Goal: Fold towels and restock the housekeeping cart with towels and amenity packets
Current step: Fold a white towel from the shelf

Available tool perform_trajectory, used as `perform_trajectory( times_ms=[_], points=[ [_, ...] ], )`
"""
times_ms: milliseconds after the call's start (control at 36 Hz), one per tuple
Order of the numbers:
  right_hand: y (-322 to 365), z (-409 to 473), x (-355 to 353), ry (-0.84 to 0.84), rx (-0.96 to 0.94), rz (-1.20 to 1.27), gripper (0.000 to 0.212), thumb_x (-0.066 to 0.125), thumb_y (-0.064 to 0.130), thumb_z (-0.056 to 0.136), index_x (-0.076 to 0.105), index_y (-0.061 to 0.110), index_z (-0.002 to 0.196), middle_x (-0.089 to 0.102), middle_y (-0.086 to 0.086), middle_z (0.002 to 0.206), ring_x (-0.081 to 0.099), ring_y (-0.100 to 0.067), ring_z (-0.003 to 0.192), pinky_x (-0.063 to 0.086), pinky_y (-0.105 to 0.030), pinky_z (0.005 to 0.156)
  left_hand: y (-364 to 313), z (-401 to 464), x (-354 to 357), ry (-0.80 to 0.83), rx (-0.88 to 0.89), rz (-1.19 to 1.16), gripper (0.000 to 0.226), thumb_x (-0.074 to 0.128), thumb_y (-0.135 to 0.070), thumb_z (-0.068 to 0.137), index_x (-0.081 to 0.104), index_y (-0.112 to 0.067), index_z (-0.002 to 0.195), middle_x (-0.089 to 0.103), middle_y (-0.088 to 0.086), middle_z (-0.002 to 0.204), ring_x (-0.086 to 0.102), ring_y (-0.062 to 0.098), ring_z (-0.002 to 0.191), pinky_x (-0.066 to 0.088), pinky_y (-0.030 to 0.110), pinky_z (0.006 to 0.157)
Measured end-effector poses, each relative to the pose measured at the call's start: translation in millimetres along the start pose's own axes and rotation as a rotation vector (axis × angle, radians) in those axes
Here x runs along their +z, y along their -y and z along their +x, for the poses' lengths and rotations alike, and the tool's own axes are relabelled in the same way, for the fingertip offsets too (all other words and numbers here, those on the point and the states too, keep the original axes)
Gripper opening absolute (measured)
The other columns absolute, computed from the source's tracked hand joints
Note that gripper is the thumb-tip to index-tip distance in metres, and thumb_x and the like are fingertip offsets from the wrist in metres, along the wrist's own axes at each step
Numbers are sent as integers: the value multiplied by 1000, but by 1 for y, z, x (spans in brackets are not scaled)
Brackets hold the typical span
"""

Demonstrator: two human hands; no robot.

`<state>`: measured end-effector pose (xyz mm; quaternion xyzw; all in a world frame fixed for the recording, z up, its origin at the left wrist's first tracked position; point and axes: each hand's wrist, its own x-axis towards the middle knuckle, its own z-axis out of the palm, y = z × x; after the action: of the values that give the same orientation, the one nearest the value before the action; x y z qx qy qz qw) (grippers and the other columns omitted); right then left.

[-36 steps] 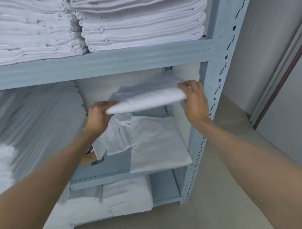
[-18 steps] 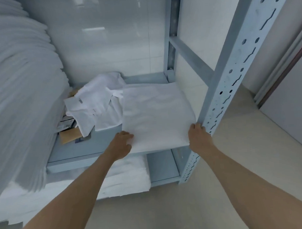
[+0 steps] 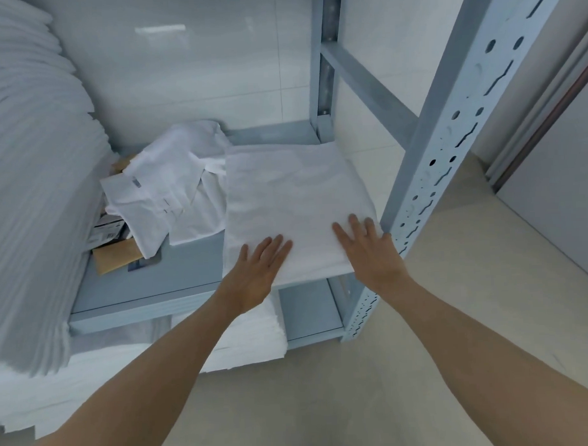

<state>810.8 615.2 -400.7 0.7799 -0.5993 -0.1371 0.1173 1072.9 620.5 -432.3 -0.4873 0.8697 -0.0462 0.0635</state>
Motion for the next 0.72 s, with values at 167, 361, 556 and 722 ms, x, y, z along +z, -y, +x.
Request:
perform_trajectory(
  times_ms=[167, 361, 556, 722],
  points=[
    [-10, 9, 7, -140, -41, -12, 73, 44, 10, 98, 2, 17, 158, 18, -22, 159, 25, -38, 144, 24, -60, 114, 8, 8, -2, -34, 18, -101, 78, 44, -7, 99, -6, -16, 159, 0, 9, 168, 6, 25, 155, 8, 41, 126],
    [17, 0, 18, 11, 17, 255, 84, 48, 29, 92, -1, 12, 158, -7, -24, 163, -8, -42, 150, -1, -60, 120, -1, 17, -17, -40, -64, -380, 54, 37, -35, 106, 28, -19, 157, 17, 5, 166, 19, 27, 150, 20, 42, 123],
    [21, -6, 12, 121, -55, 340, 77, 32, 56, 100, -8, 26, 158, -17, -11, 165, -18, -35, 150, -6, -57, 120, -23, 26, -13, 187, -215, -346, 57, 21, -42, 108, -2, -33, 160, -8, -1, 168, -3, 26, 155, 8, 54, 123],
    [9, 6, -42, 356, -41, 569, 68, 28, 56, 102, 5, 27, 159, -8, -3, 167, -4, -32, 153, 4, -54, 121, -4, 12, -60, 260, -307, -593, 60, 40, -41, 106, 17, -26, 159, 22, 6, 165, 26, 28, 149, 23, 41, 119]
  ],
)
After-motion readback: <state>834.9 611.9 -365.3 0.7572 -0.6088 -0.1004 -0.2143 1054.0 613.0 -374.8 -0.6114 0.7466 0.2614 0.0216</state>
